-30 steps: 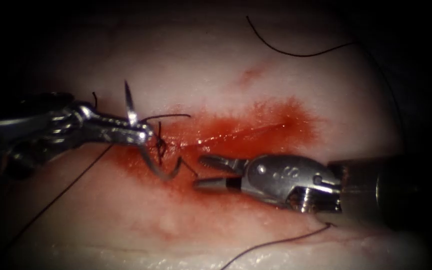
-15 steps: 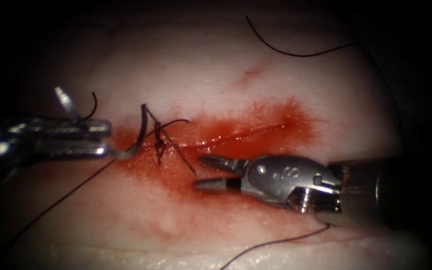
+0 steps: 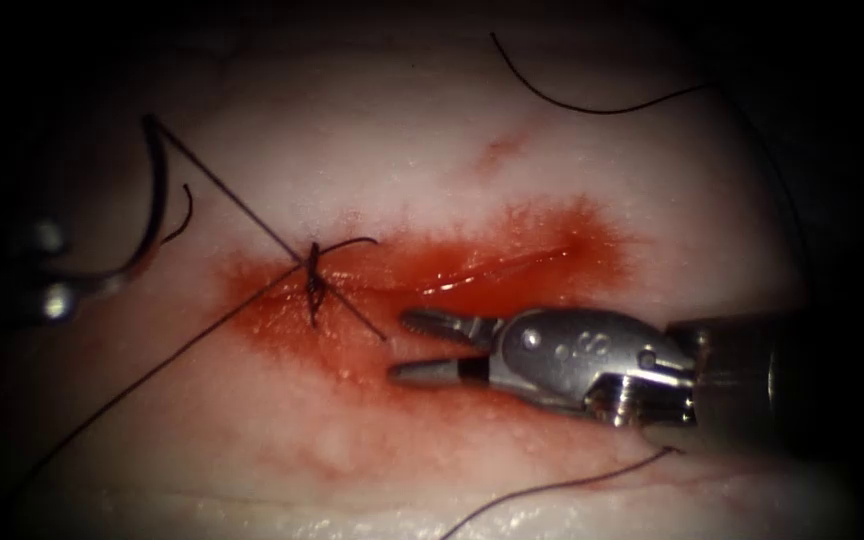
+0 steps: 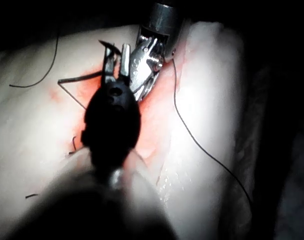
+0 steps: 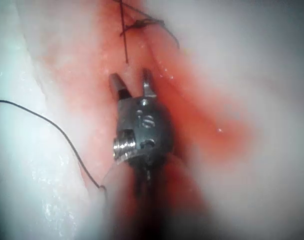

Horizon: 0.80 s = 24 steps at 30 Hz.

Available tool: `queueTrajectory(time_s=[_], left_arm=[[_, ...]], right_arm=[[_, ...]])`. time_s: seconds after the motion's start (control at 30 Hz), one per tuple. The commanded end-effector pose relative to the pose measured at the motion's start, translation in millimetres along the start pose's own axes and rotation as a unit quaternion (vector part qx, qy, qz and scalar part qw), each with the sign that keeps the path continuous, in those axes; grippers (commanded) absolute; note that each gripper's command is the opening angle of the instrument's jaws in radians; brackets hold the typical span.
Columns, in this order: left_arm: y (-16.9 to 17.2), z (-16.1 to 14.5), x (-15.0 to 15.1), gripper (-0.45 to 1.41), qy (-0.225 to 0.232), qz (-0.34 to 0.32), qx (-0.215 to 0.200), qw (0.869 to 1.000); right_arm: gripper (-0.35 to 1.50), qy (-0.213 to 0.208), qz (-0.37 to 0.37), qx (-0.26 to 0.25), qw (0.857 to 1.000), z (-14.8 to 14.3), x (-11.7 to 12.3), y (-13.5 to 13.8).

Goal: Wound Closure
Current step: Grasp suture with right jaws and pull away to lengthen

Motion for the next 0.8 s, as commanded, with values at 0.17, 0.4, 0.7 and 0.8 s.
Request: queueTrajectory(time_s=[0.17, 0.4, 0.7, 0.8], left_arm=[[3.0, 0.8, -2.2, -0.45, -0.011, 0.014, -0.009, 1.0], [4.1, 1.5, -4.6, -0.45, -0.018, 0.004, -0.017, 1.0], [4.4, 1.2, -3.8, -0.45, -0.018, -0.001, -0.018, 1.0], [4.4, 1.2, -3.8, -0.45, -0.017, -0.001, -0.019, 1.0]], right_arm=[[0.81, 0.016, 0.015, 0.002, 1.0, 0.1, 2.0, -0.6], [1.01, 0.022, 0.025, -0.005, 0.999, 1.1, 3.7, -1.4], [0.29, 0.008, 0.026, -0.005, 1.0, 0.9, 3.4, -1.1], [0.24, 0.005, 0.023, -0.005, 1.0, 0.9, 2.9, -1.0]])
